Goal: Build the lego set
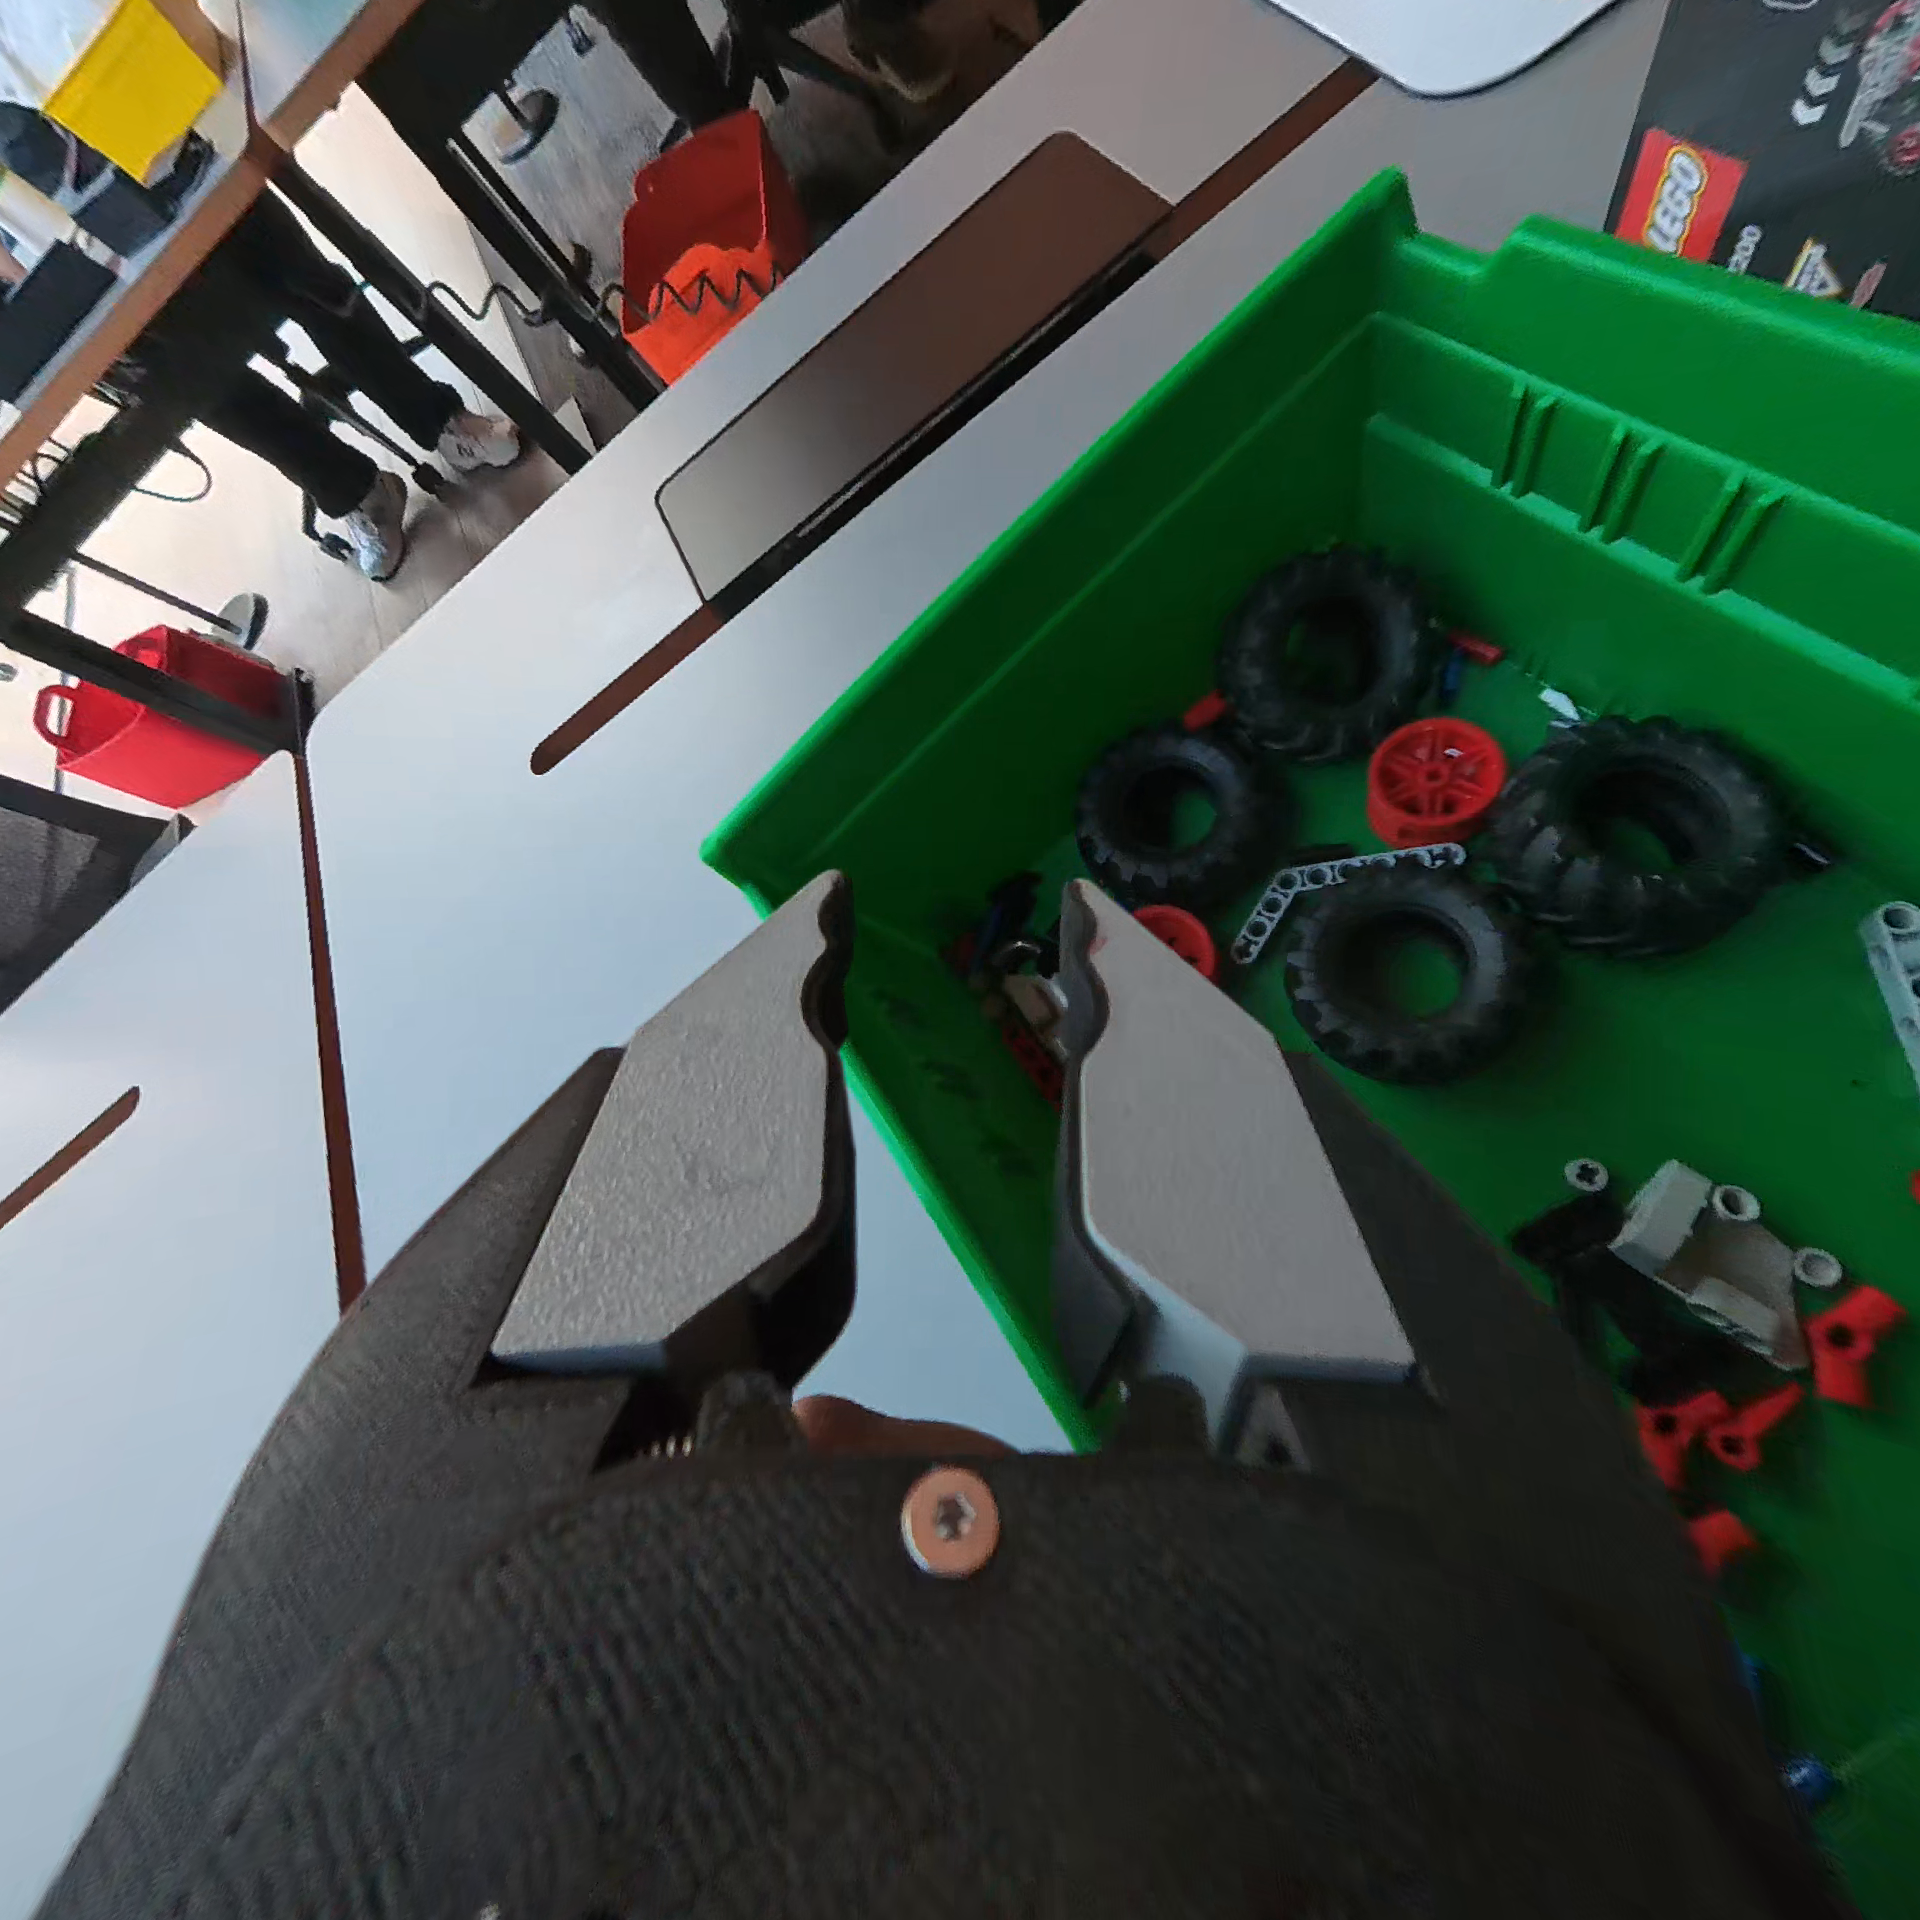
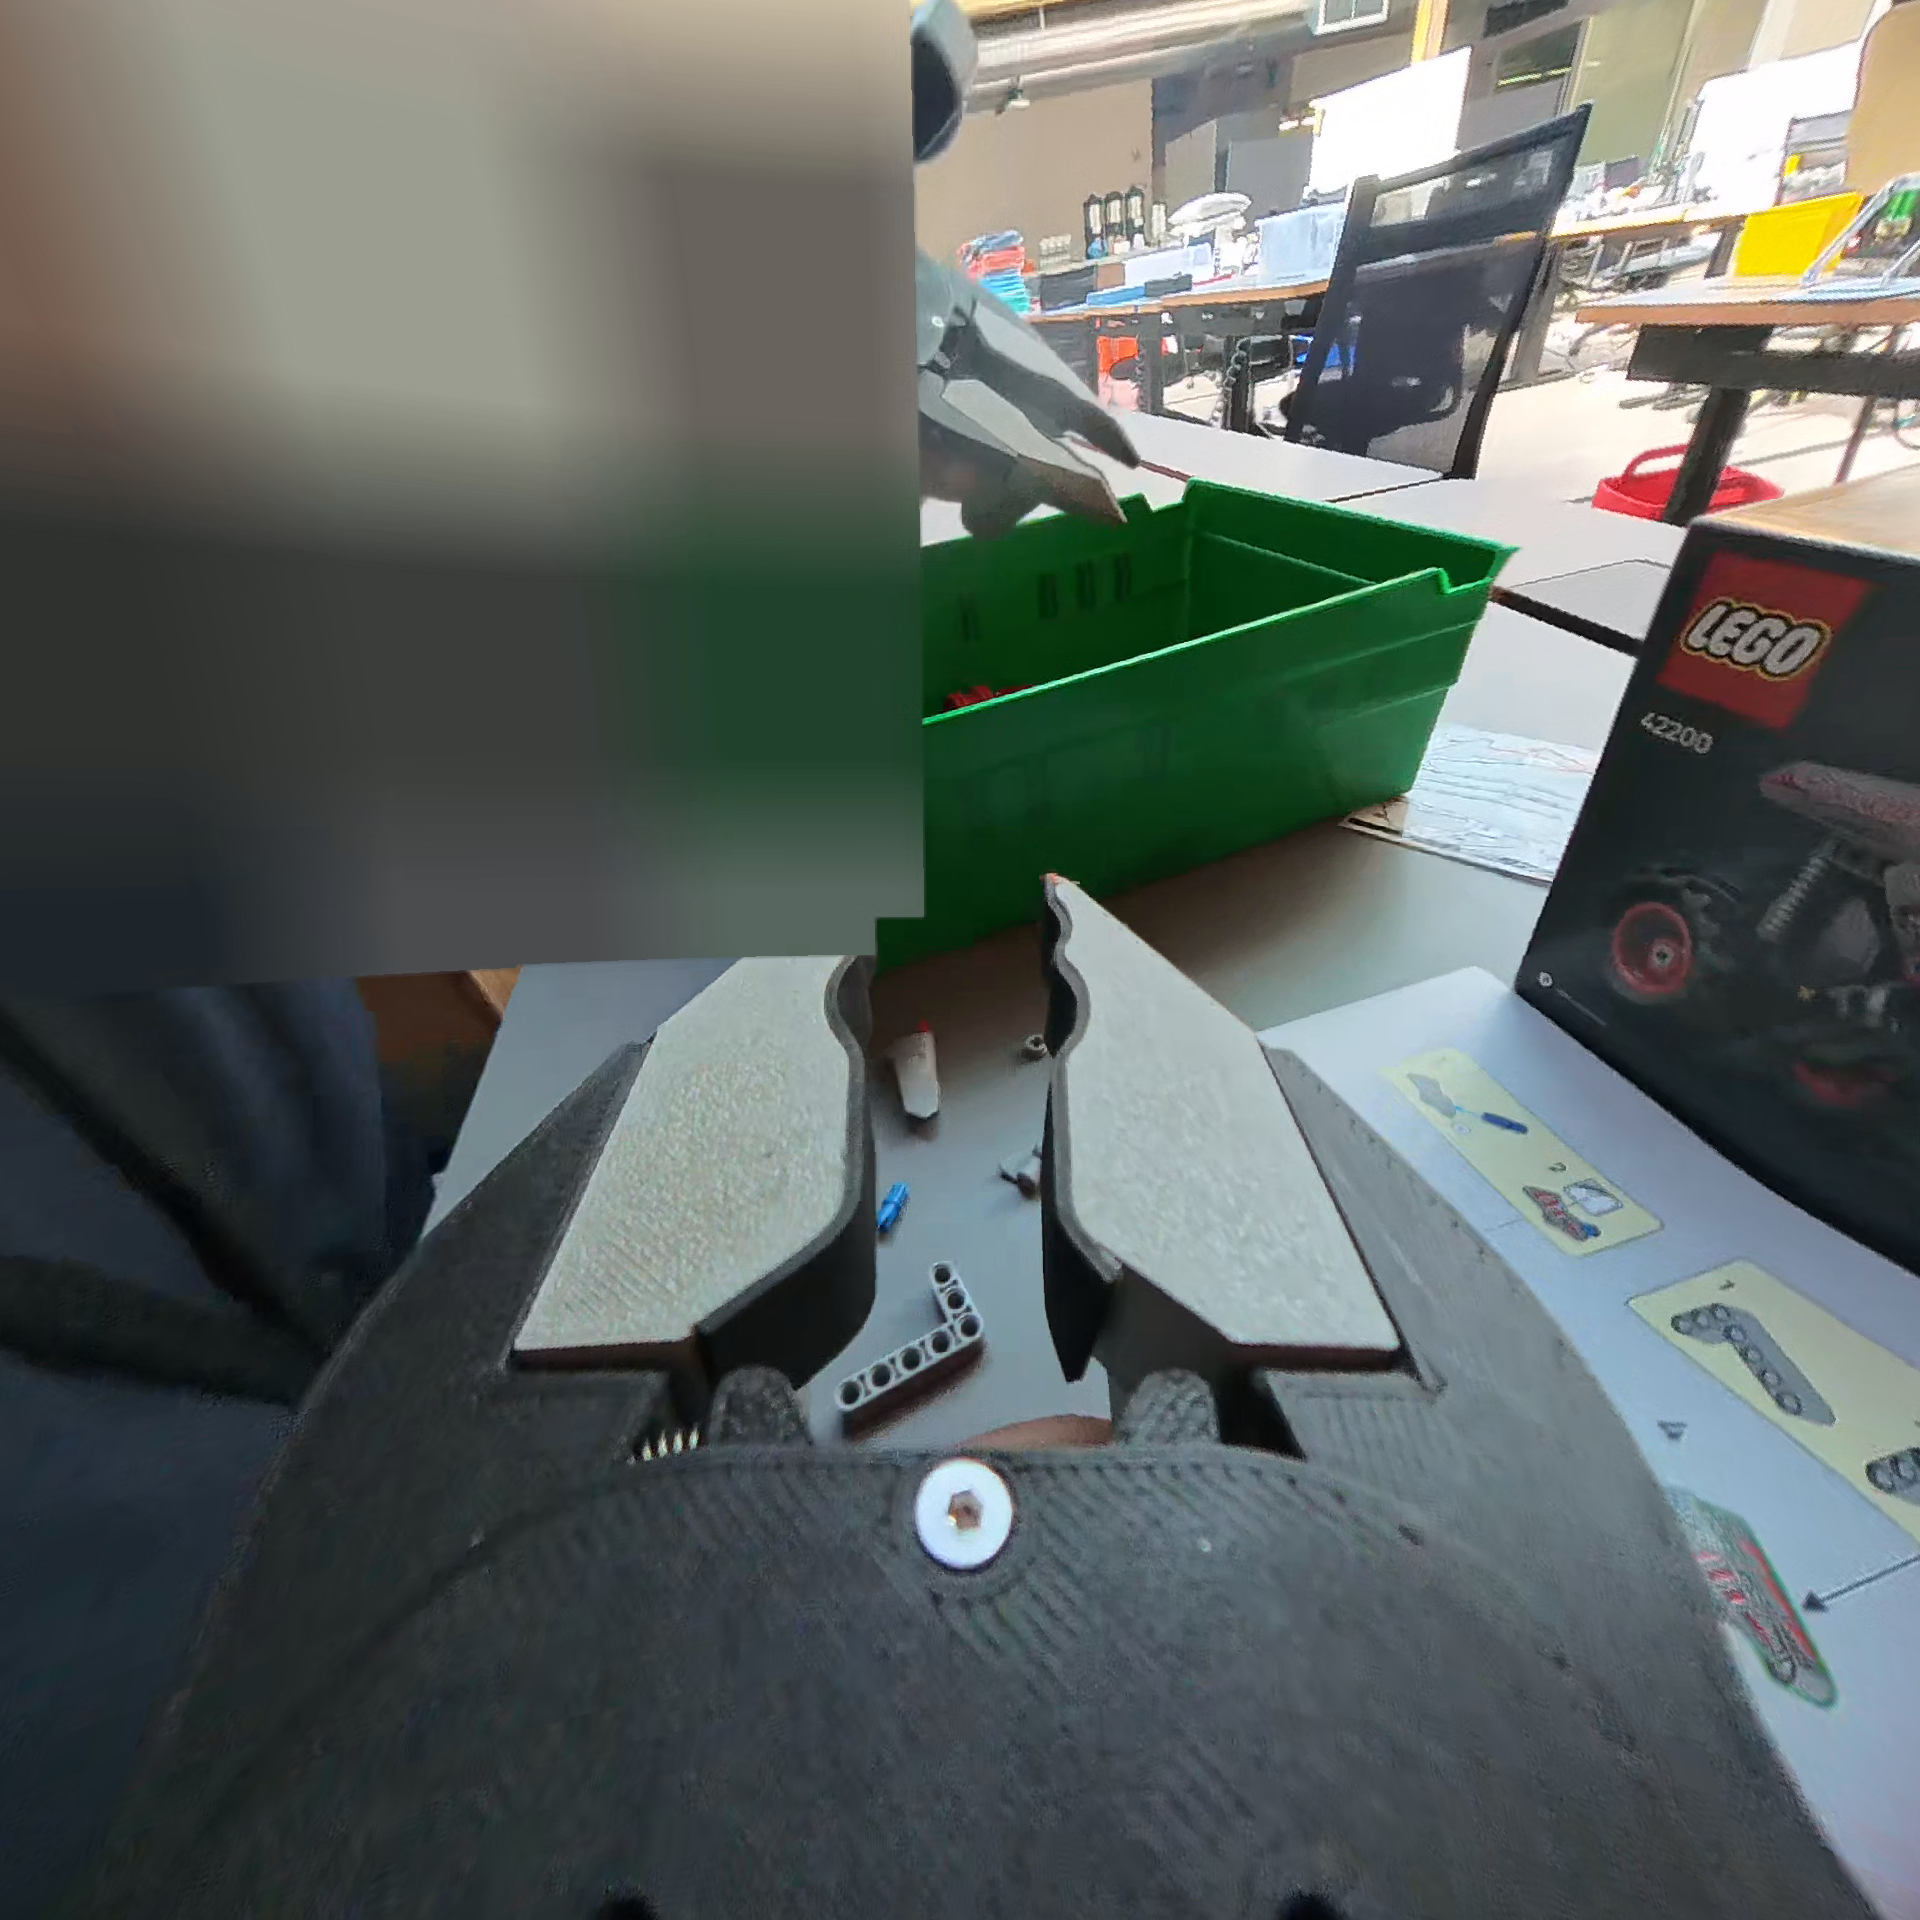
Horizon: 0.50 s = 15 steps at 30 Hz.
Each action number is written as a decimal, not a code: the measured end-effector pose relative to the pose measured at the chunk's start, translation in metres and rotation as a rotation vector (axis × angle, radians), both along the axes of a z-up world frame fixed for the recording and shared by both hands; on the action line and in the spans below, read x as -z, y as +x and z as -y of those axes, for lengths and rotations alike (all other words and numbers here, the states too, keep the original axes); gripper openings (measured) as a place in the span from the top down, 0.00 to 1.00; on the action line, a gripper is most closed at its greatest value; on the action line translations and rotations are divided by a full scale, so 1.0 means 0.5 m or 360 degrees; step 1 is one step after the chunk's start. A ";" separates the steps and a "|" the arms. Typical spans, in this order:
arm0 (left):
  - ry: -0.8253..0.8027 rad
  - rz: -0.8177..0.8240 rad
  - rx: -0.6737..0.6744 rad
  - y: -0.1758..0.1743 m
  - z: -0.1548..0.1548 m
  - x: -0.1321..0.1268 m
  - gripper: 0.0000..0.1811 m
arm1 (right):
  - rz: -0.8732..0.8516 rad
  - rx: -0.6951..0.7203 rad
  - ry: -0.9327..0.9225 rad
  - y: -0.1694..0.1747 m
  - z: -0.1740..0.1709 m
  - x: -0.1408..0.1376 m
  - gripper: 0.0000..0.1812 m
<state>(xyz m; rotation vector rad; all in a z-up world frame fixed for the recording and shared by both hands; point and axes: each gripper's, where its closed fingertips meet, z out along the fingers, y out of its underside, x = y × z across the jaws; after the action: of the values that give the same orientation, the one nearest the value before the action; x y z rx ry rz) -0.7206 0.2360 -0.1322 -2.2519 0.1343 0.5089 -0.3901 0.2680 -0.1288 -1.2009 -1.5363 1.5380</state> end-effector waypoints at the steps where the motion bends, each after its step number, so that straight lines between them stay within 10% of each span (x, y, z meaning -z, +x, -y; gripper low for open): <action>1: 0.0050 0.0010 -0.0011 -0.004 -0.003 -0.004 0.81 | 0.0023 -0.0025 0.0005 0.008 0.004 0.004 0.84; 7: 0.0591 0.0189 -0.0034 -0.016 -0.008 -0.077 0.83 | 0.0017 -0.0158 0.0097 0.033 0.072 0.013 0.82; 15: 0.0622 0.0162 -0.0158 -0.034 0.017 -0.033 0.84 | 0.0016 -0.0158 0.0191 0.027 0.092 0.027 0.81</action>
<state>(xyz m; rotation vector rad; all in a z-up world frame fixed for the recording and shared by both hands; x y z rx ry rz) -0.7375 0.2274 -0.1155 -1.9016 -0.1210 0.4293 -0.3766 0.2219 -0.1424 -1.0808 -1.6926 1.4812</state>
